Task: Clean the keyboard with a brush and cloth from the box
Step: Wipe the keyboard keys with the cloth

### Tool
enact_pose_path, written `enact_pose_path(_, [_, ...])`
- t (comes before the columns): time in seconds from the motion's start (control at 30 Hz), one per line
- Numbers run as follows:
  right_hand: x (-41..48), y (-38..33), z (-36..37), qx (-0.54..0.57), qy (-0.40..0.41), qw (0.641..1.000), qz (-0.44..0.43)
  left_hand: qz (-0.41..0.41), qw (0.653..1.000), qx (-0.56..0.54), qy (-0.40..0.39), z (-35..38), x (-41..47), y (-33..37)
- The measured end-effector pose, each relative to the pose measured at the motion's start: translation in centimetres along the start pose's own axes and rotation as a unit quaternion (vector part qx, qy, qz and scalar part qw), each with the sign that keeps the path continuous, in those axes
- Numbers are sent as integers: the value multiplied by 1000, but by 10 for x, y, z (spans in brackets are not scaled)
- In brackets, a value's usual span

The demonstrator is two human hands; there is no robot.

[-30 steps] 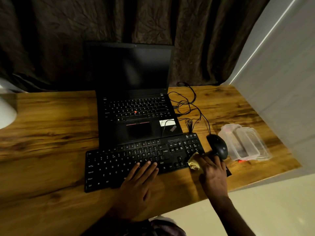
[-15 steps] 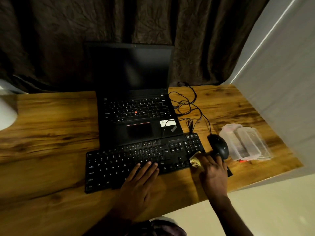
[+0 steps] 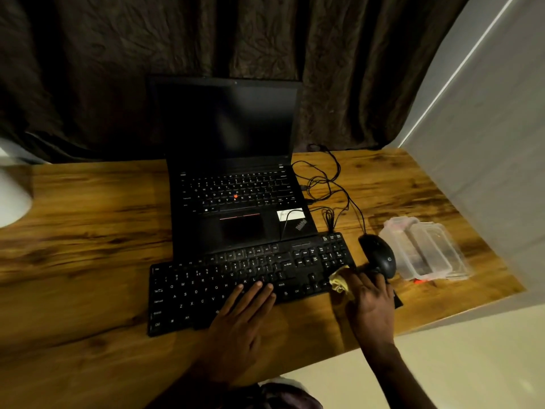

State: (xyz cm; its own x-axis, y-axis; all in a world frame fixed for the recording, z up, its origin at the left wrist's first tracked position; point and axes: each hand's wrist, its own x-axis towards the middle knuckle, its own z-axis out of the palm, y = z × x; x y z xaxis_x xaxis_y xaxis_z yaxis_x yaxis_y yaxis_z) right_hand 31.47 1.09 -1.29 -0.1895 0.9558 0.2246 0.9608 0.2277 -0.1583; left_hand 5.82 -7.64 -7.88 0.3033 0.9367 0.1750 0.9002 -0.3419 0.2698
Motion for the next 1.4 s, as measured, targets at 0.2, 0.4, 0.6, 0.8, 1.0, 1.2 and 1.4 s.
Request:
enact_pose_path(0.2, [-6, -10, 9, 7, -10, 999, -40, -10, 1000, 1, -9, 2, -1, 0])
enact_pose_path(0.4, [-1, 8, 6, -4, -7, 1000, -14, -5, 1000, 9, 2, 2, 0, 1])
enact_pose_path(0.6, [-5, -3, 14, 10, 27, 999, -15, -1, 1000, 13, 3, 5, -2, -1])
enact_pose_path(0.8, [-5, 8, 15, -11, 12, 999, -31, 1, 1000, 13, 8, 4, -2, 0])
enact_pose_path(1.0, [-2, 4, 15, 1, 13, 1000, 20, -4, 1000, 9, 10, 0, 0, 2])
enact_pose_path(1.2, [-12, -7, 26, -3, 2, 999, -46, 0, 1000, 13, 4, 1, -1, 0])
enact_pose_path(1.4, [2, 9, 21, -19, 25, 999, 35, -9, 1000, 17, -4, 3, -1, 1])
